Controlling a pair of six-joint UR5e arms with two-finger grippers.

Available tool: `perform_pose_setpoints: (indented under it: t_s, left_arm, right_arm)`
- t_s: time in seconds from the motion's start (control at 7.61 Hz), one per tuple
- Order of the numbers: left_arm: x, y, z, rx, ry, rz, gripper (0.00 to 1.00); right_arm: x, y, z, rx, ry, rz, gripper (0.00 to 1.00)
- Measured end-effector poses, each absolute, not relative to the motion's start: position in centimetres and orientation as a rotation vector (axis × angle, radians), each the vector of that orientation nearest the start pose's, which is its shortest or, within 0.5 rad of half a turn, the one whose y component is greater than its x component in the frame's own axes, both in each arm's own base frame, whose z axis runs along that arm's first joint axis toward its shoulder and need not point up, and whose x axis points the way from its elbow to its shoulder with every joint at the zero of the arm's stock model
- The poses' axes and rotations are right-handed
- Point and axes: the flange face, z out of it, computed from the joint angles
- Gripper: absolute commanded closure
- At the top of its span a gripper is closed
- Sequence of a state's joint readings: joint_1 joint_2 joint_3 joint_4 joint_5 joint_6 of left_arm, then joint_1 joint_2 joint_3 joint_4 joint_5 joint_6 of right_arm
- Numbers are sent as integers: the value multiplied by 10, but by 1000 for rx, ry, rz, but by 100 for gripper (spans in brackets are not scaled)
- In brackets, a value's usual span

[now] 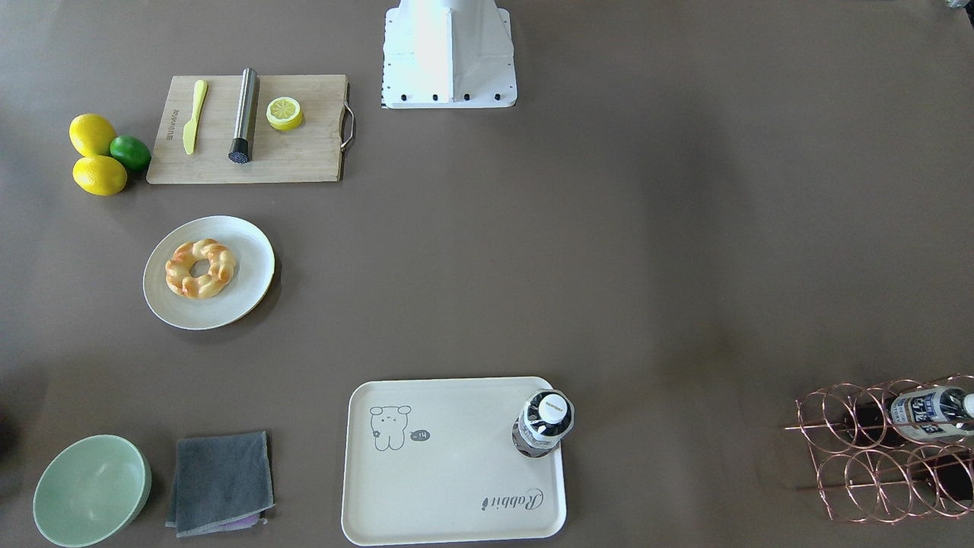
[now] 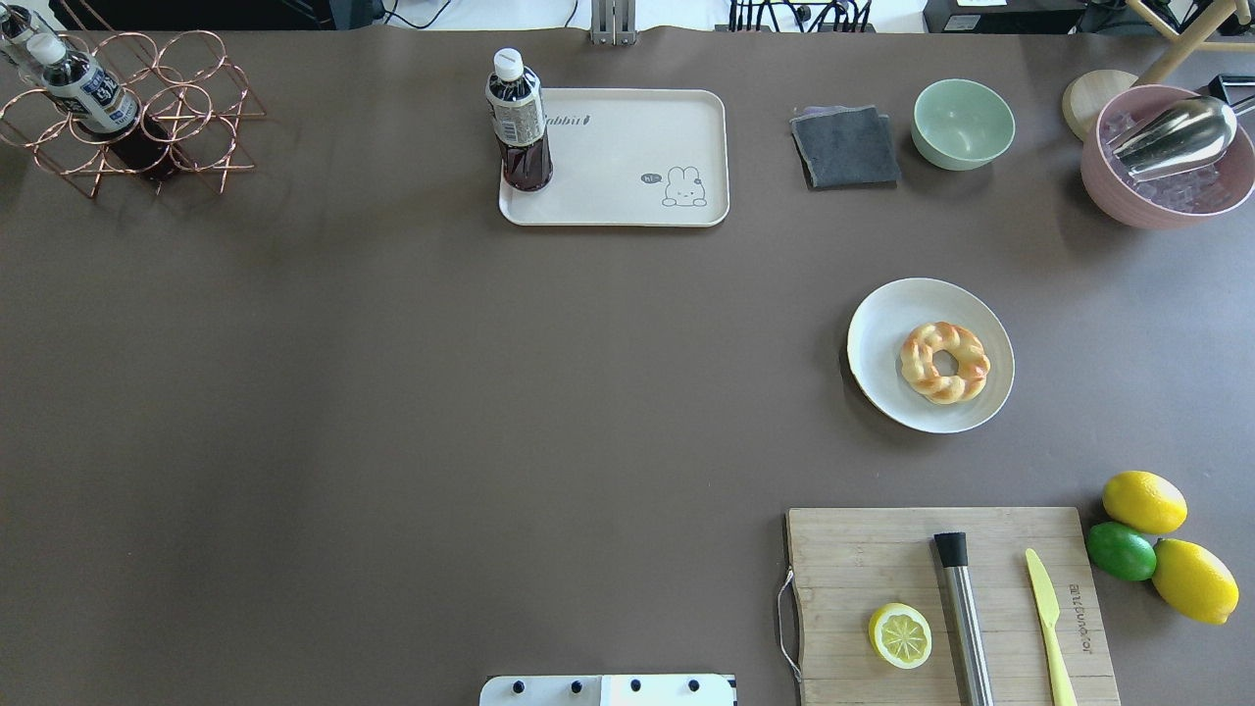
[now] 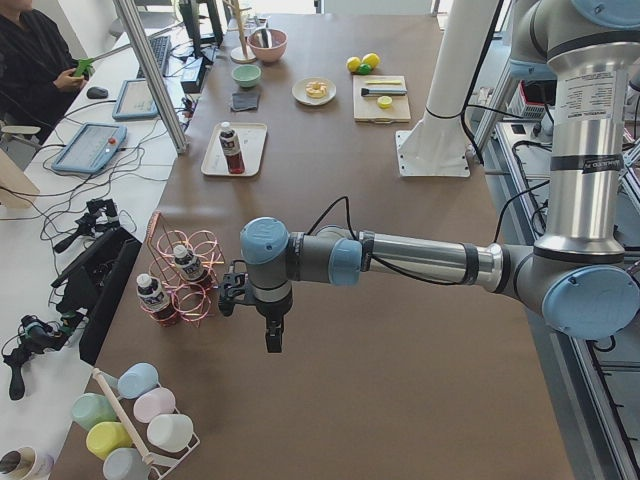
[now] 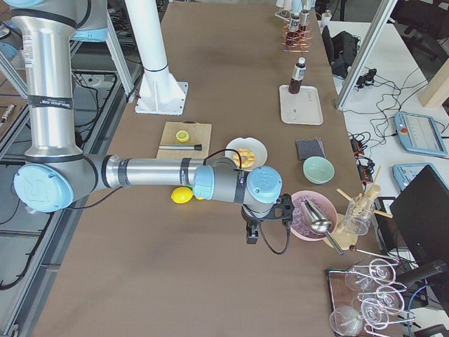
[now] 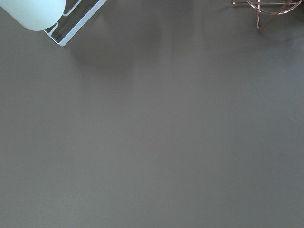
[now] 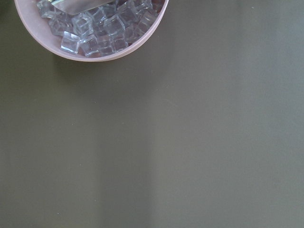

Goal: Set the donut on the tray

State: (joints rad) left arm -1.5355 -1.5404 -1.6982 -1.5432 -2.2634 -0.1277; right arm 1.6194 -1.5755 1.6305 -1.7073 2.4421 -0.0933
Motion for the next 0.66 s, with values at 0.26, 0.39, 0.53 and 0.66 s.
perform_pose_setpoints:
  t_s: [0.26,0.39,0.53,0.66]
  left_arm:
    - [-53,-483,619,10,697,-64,2]
    - [-53,-482,620,9,697,-65,2]
    - [-53,-482,620,8,696,-65,2]
    - [-53,-482,621,8,696,-65,2]
  right_arm:
    - [81,-480,636,-10,-875,-8,0]
    - [81,-480,636,-11,-875,-8,0]
    - [81,-480,636,-10,-875,-8,0]
    - [81,-480,636,-9,-875,-9,0]
